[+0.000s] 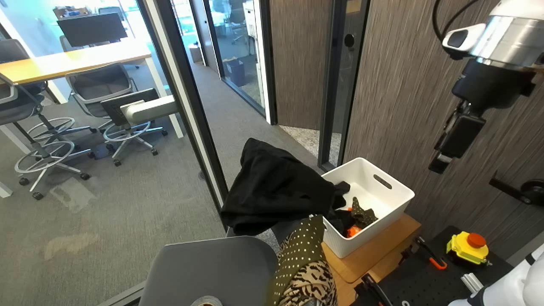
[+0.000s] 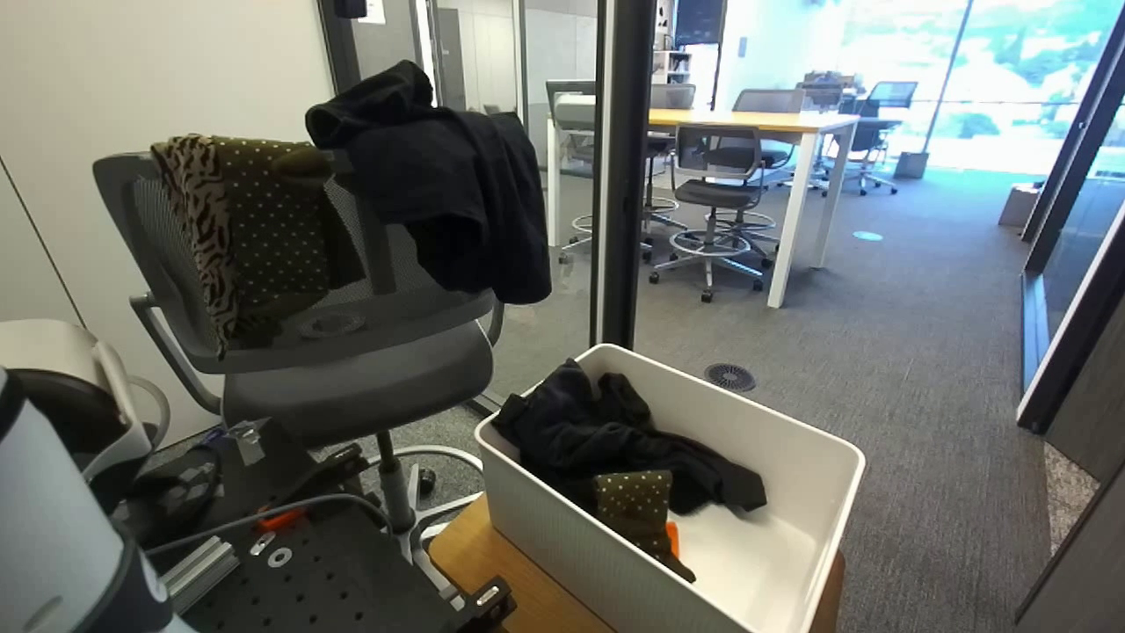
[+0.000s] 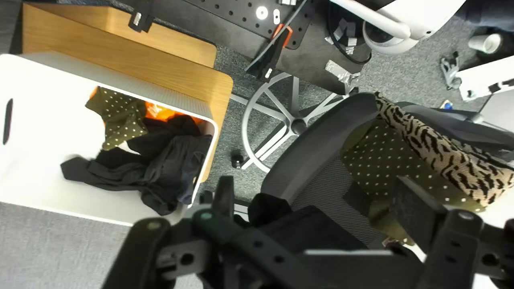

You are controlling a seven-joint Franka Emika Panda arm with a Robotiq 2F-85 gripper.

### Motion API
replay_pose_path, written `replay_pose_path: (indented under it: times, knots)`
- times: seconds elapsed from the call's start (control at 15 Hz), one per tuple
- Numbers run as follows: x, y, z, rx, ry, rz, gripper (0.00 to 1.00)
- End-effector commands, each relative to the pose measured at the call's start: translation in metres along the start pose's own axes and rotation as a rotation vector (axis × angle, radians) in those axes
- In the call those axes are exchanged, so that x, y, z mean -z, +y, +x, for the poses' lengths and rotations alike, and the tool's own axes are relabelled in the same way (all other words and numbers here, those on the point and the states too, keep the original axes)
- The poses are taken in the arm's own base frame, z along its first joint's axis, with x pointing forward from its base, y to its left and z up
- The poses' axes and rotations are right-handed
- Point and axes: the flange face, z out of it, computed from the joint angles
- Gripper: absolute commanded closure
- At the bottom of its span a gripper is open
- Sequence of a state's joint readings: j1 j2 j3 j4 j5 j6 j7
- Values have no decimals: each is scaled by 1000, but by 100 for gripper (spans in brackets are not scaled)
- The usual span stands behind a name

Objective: Pick up the sock with green and white dots from the box and put it on the chair's headrest

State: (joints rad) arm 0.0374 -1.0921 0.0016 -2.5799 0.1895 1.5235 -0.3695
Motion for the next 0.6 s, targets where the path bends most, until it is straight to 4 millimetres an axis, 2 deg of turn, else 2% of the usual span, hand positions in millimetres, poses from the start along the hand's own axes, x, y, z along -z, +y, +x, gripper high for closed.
replay_pose_path:
  times: [0.0, 0.27, 0.33, 0.53]
  knots:
    - [2, 0, -16, -113, 38, -65, 0]
    - [0, 4, -22, -164, 34, -83, 0]
    - [-3, 1, -16, -127, 9, -61, 0]
    - [-6, 1, -16, -127, 1, -59, 0]
